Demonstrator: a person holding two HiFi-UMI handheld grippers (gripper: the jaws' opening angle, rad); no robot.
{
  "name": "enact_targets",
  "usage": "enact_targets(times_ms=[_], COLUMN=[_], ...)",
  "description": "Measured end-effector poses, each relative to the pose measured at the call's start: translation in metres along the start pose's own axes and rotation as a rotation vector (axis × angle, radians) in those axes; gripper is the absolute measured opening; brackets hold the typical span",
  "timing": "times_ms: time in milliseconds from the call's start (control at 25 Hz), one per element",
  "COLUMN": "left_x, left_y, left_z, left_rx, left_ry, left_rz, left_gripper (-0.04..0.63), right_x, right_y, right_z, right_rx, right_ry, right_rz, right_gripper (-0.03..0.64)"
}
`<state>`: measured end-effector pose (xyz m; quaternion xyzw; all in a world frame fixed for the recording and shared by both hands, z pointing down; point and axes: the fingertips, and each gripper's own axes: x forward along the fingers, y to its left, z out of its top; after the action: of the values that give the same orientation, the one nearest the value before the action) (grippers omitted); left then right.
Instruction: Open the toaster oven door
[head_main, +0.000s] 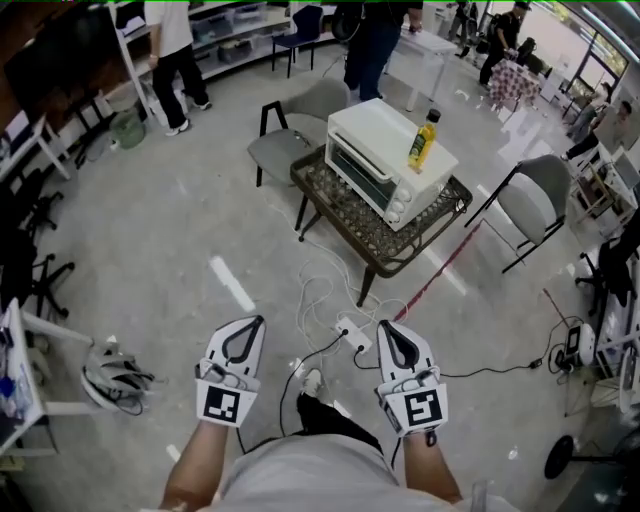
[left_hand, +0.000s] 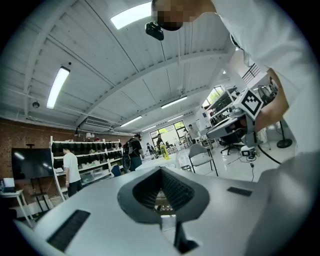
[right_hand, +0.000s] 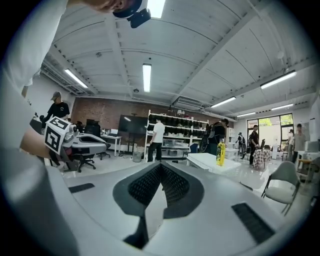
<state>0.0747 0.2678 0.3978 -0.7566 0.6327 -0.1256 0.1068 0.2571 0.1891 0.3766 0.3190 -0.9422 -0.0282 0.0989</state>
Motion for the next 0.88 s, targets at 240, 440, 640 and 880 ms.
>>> enact_targets(times_ms=[240,440,640,880], left_x=[0.097,0.142,0.185,0.237], left_y=[0.046,0.072,0.092,0.129], left_z=[0.017,0.019,0.005,-0.005], left_rx=[0.011,-0.026,-0.049,-0.065], left_ry=[-0.051,-0.076,-0.099,-0.128], left_rz=[-0.017,-0.021,-0.072,-0.153], left_gripper=[0.017,0.017,0.017,0.017], right_x=[0.089,0.126,0.163,0.224], right_y=[-0.053,-0.075,-0.09,-0.109], right_z=[0.027,0.031,0.029,0.021], right_rx=[-0.013,-0.027,-0.048,-0.056], right_ry=[-0.037,-0.018,0.005,0.071], right_rz=[0.024,0.008,-0.017,-0.055], right_gripper=[0.021,0.021,0.021,0.021])
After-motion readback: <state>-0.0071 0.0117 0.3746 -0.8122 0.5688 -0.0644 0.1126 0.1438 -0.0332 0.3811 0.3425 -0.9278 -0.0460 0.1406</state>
